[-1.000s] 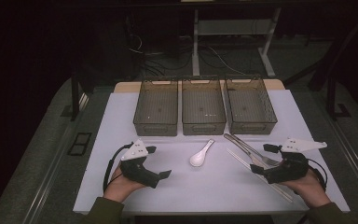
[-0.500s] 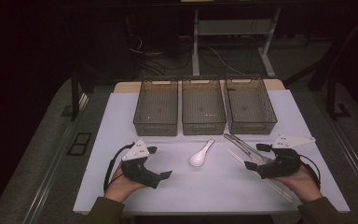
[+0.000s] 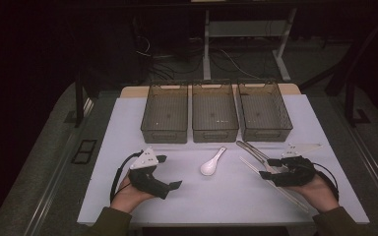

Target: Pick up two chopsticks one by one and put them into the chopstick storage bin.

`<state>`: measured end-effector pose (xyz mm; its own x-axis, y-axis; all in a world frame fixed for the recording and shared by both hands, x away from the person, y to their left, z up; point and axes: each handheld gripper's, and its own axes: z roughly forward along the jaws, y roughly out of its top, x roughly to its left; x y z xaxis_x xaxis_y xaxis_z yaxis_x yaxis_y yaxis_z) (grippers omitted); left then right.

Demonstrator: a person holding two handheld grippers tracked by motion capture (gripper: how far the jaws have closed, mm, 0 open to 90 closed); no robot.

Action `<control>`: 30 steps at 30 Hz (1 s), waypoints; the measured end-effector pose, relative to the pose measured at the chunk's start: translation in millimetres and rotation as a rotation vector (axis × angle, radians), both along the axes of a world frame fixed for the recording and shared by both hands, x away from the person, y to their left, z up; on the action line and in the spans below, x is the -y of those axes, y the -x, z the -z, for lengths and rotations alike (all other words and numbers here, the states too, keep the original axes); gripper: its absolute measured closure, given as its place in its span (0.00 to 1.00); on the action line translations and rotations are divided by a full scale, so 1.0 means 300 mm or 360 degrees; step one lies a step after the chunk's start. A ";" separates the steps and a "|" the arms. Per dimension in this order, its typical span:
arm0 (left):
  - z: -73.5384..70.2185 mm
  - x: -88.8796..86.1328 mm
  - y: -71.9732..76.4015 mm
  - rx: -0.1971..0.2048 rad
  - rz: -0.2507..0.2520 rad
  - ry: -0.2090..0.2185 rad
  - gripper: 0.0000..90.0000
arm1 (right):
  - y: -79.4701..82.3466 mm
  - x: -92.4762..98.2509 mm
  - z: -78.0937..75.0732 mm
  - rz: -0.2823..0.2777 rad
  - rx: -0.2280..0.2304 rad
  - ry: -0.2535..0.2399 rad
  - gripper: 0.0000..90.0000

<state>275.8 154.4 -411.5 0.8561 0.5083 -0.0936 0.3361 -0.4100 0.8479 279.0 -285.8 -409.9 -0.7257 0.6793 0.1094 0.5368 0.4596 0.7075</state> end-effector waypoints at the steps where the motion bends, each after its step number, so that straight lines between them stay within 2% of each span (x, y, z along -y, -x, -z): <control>1: 0.001 0.000 0.000 0.0000 -0.0001 0.0005 0.00 | -0.001 0.001 0.001 0.0000 -0.0002 0.0008 0.51; 17: 0.010 0.004 0.003 -0.0010 0.0003 0.0008 0.00 | -0.001 0.030 0.031 -0.0007 -0.0121 0.0143 0.81; 20: 0.011 0.004 0.004 -0.0017 0.0005 0.0008 0.00 | 0.000 0.033 0.034 -0.0003 -0.0131 0.0155 0.83; 27: 0.014 0.003 0.005 -0.0021 0.0007 0.0008 0.00 | 0.003 0.039 0.055 -0.0008 -0.0167 0.0243 0.89; 30: 0.016 0.002 0.005 -0.0023 0.0007 0.0014 0.00 | 0.004 0.040 0.058 -0.0012 -0.0175 0.0249 0.90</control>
